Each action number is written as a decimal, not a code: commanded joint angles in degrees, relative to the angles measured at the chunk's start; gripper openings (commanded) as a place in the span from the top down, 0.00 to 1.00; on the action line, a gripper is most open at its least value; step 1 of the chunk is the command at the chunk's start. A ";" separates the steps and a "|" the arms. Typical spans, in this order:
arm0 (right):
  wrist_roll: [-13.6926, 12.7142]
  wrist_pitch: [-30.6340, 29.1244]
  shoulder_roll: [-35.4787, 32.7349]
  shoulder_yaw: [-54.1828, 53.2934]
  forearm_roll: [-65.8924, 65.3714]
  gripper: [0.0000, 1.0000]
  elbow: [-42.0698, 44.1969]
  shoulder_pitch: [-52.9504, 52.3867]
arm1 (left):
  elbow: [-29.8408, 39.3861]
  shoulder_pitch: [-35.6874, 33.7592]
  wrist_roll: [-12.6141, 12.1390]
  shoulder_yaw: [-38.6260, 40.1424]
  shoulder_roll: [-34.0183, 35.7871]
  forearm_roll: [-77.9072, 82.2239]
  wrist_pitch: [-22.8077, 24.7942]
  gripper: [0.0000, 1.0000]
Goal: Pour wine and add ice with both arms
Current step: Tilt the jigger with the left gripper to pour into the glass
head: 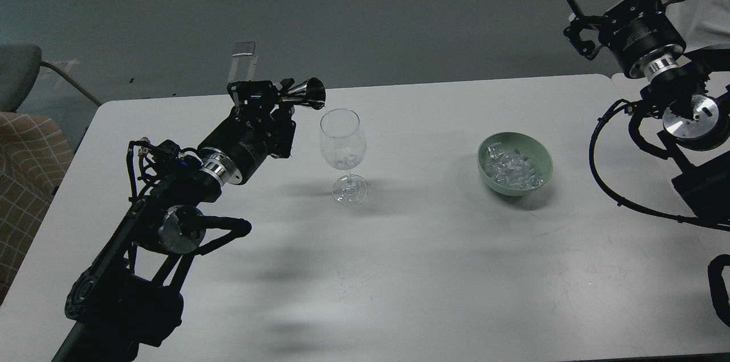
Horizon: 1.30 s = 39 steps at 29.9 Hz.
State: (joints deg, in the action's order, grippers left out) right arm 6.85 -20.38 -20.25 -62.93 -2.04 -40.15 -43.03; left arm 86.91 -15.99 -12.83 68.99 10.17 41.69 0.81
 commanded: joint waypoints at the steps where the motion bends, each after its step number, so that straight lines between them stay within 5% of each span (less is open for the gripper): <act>1: 0.00 -0.01 -0.05 0.09 0.02 0.00 -0.10 0.05 | 0.02 -0.18 0.00 0.01 0.03 2.25 0.07 1.00; 39: 0.00 -0.10 -0.23 0.00 0.02 0.00 -0.10 0.23 | 0.63 -5.54 1.58 -1.40 5.03 15.00 5.16 1.00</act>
State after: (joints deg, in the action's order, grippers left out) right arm 6.86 -20.46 -20.48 -62.93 -2.01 -40.27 -42.80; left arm 87.54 -21.03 -11.76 67.61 14.22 55.73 5.35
